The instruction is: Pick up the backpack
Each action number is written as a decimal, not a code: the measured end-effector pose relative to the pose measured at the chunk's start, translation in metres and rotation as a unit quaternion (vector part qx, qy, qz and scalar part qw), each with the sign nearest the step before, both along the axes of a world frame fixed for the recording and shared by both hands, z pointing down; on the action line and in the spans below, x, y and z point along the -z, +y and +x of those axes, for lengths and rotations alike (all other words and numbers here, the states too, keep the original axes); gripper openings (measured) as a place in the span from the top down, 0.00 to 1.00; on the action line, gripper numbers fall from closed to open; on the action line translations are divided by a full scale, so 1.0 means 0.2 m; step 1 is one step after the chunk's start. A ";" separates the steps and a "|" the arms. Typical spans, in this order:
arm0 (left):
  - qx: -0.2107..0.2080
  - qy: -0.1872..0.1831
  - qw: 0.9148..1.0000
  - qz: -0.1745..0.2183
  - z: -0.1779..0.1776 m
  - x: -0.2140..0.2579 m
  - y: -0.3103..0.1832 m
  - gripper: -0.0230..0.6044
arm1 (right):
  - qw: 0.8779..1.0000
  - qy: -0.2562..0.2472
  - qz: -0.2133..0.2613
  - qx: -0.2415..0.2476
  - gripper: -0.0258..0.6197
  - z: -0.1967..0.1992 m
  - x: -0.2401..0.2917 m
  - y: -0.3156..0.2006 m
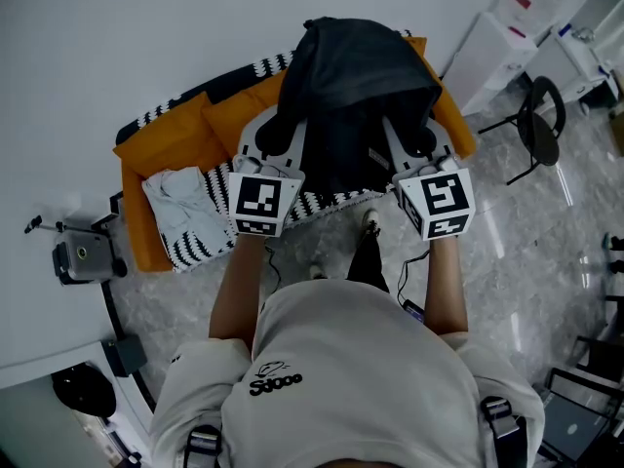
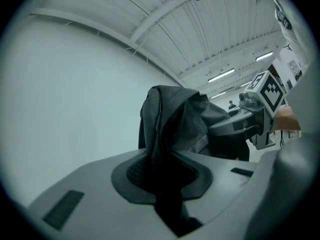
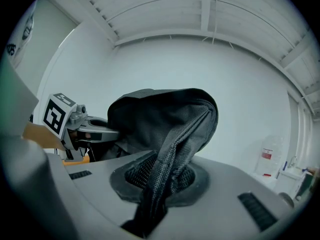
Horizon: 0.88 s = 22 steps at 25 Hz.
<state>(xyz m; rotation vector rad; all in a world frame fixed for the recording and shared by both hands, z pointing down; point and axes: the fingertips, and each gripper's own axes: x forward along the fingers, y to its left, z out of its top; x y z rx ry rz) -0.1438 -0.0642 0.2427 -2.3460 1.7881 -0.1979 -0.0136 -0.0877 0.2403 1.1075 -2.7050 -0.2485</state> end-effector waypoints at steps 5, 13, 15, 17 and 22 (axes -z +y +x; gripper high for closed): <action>0.007 -0.001 1.000 0.002 -0.02 0.01 0.01 0.85 | 1.000 0.001 0.001 0.004 0.84 -0.03 0.02 0.01; 0.007 0.002 1.000 -0.003 0.00 0.00 0.00 0.85 | 1.000 0.009 -0.001 0.004 0.84 -0.01 0.00 0.00; 0.007 0.004 1.000 -0.005 0.00 -0.01 0.00 0.85 | 1.000 0.010 -0.002 0.004 0.84 -0.01 0.00 0.00; 0.007 0.005 1.000 -0.006 0.00 -0.02 -0.01 0.85 | 1.000 0.012 -0.003 0.003 0.84 -0.01 -0.01 -0.01; 0.006 0.006 1.000 -0.009 0.01 -0.04 -0.02 0.85 | 1.000 0.013 -0.006 0.002 0.84 -0.01 -0.03 -0.02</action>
